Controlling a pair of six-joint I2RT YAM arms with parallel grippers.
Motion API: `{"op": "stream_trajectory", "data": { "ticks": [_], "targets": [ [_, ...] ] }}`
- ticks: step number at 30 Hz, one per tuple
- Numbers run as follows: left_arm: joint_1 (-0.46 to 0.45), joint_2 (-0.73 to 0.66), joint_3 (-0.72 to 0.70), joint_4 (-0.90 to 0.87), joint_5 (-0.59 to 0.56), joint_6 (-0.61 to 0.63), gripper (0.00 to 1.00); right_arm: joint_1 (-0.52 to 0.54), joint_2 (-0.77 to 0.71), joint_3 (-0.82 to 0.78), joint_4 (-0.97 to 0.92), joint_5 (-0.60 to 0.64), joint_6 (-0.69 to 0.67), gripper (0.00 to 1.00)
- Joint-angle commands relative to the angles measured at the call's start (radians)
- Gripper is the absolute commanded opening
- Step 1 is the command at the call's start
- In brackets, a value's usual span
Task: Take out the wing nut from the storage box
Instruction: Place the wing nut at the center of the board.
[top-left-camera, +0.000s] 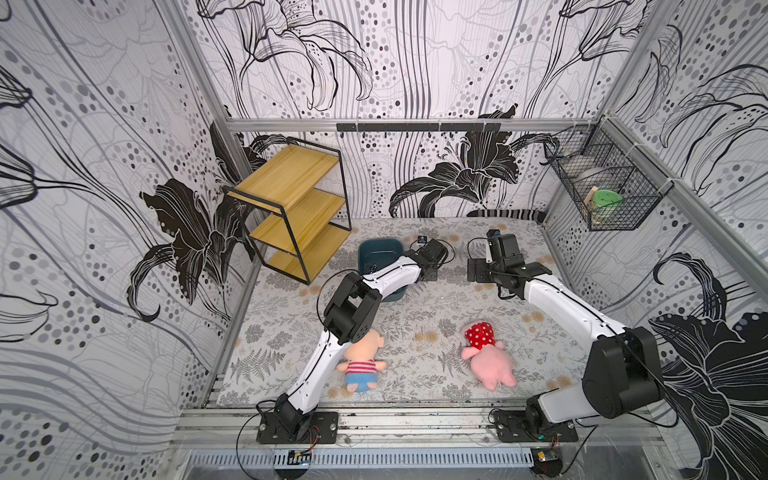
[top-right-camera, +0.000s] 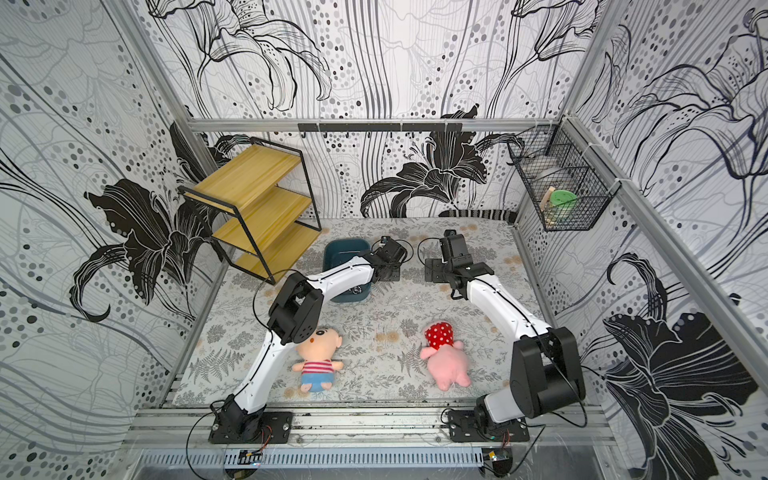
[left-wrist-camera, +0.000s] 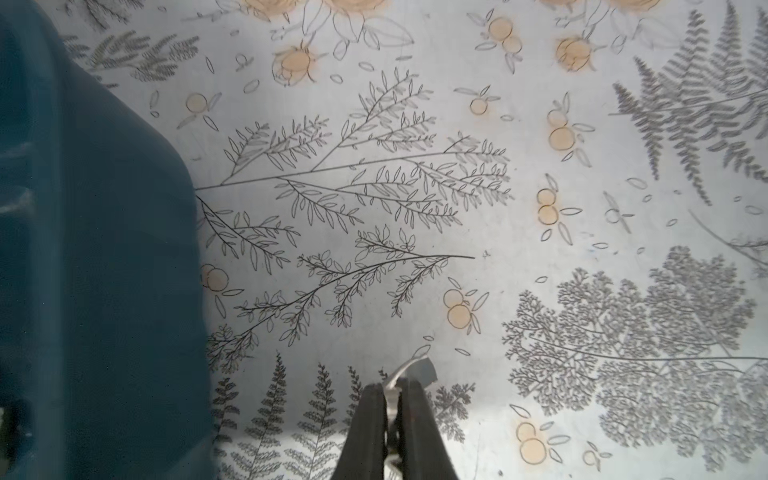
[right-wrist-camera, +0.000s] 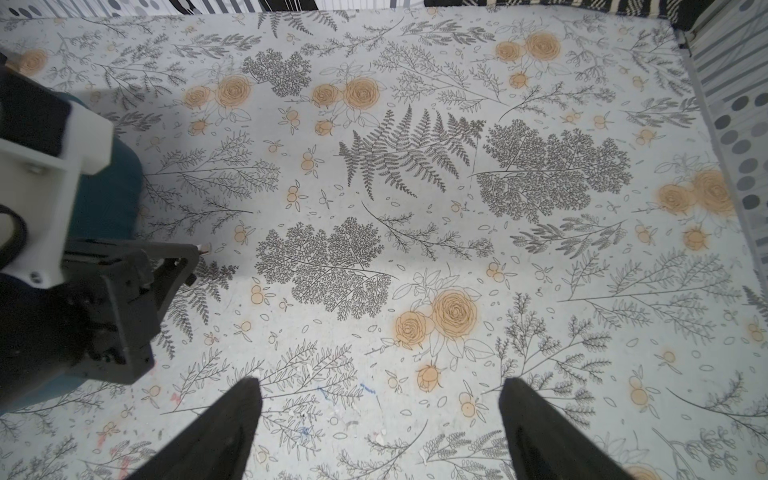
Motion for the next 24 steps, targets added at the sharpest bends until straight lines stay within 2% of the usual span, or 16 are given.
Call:
{"op": "stream_trajectory", "data": {
  "ticks": [1, 7, 15, 24],
  "targets": [
    [-0.003, 0.026, 0.03, -0.001, 0.003, -0.01, 0.08, 0.005, -0.009, 0.004, -0.009, -0.008, 0.006, 0.96],
    [-0.003, 0.042, 0.04, -0.022, -0.008, -0.006, 0.12, 0.006, -0.008, 0.011, -0.011, -0.007, 0.004, 0.95],
    [-0.002, 0.009, 0.021, -0.008, -0.001, -0.003, 0.28, 0.006, 0.002, 0.024, -0.013, -0.012, 0.001, 0.95],
    [-0.001, -0.072, 0.04, 0.006, 0.029, -0.006, 0.29, 0.007, 0.01, 0.039, -0.018, -0.014, -0.004, 0.96]
  ]
}}
